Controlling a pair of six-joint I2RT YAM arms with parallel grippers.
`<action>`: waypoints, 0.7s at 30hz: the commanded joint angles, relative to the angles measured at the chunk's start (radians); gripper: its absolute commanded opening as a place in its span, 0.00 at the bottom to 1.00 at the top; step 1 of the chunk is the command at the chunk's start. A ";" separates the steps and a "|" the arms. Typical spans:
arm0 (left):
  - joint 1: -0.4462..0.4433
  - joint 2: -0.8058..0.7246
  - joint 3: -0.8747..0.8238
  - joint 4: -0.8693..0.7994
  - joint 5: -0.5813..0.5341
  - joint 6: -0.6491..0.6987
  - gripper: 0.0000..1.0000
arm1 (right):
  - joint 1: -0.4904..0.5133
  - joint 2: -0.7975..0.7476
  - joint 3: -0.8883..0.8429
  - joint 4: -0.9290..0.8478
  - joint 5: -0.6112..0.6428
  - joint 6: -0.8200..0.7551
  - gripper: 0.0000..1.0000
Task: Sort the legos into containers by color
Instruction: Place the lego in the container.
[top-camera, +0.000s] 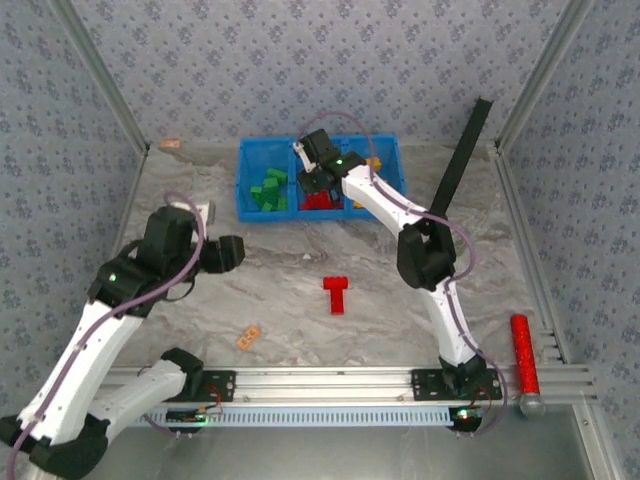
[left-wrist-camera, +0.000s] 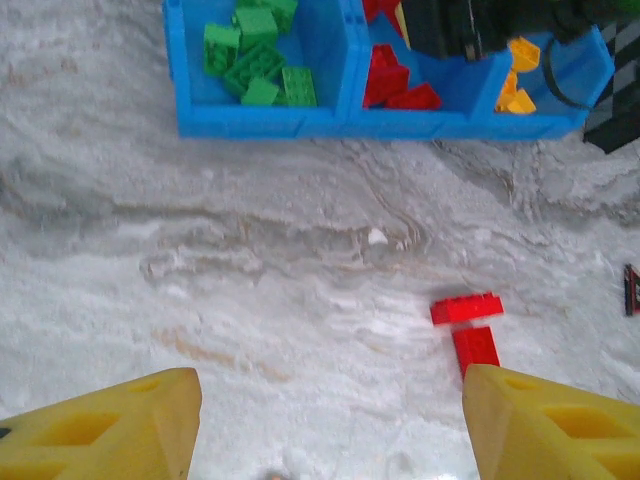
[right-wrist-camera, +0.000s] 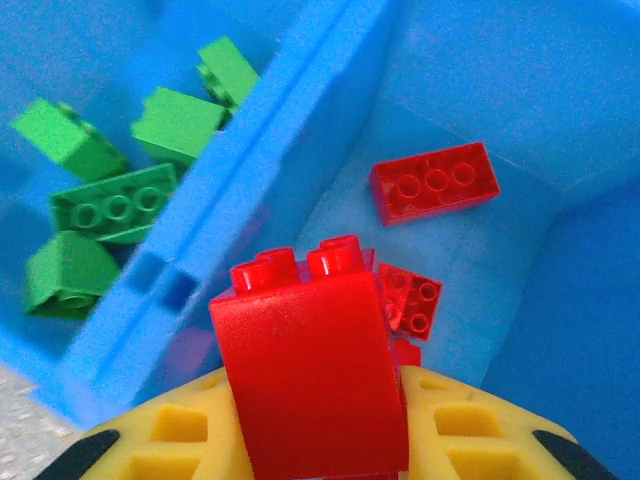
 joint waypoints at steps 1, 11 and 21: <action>-0.031 -0.032 -0.059 -0.107 -0.017 -0.084 0.69 | -0.020 0.068 0.097 -0.095 0.052 -0.031 0.30; -0.160 -0.032 -0.227 -0.026 -0.010 -0.222 0.70 | -0.040 0.103 0.070 -0.073 0.033 -0.022 0.38; -0.469 0.213 -0.233 0.151 -0.090 -0.387 0.71 | -0.035 0.047 0.016 -0.063 0.008 -0.038 0.55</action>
